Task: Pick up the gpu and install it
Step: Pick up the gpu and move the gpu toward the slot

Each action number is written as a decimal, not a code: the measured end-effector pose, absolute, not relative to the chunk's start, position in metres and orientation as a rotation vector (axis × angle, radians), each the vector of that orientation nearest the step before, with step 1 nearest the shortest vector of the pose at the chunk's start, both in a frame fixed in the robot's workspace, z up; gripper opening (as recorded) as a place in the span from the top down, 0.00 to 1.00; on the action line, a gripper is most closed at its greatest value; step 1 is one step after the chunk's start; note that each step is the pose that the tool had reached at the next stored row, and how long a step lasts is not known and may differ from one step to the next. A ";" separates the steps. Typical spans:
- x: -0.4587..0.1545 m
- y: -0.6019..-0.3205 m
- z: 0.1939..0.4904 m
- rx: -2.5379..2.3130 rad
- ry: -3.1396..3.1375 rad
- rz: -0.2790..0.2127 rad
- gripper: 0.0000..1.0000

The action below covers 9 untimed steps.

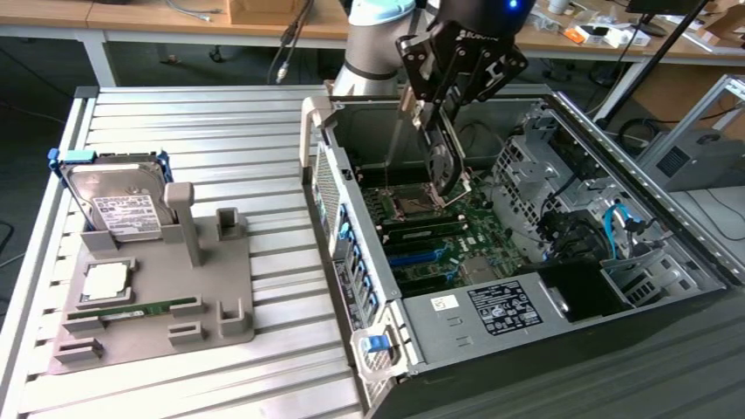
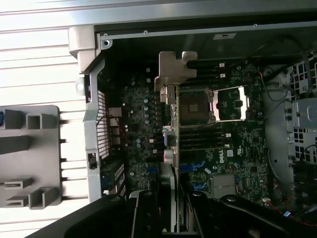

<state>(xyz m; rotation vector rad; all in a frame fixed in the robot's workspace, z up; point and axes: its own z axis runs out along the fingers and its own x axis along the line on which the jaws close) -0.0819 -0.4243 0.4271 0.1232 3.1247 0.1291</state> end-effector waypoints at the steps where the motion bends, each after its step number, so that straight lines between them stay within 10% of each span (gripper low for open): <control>1: -0.081 -0.424 0.427 0.123 3.125 0.129 0.73; 9: -0.073 -0.424 0.426 0.123 3.125 0.129 0.73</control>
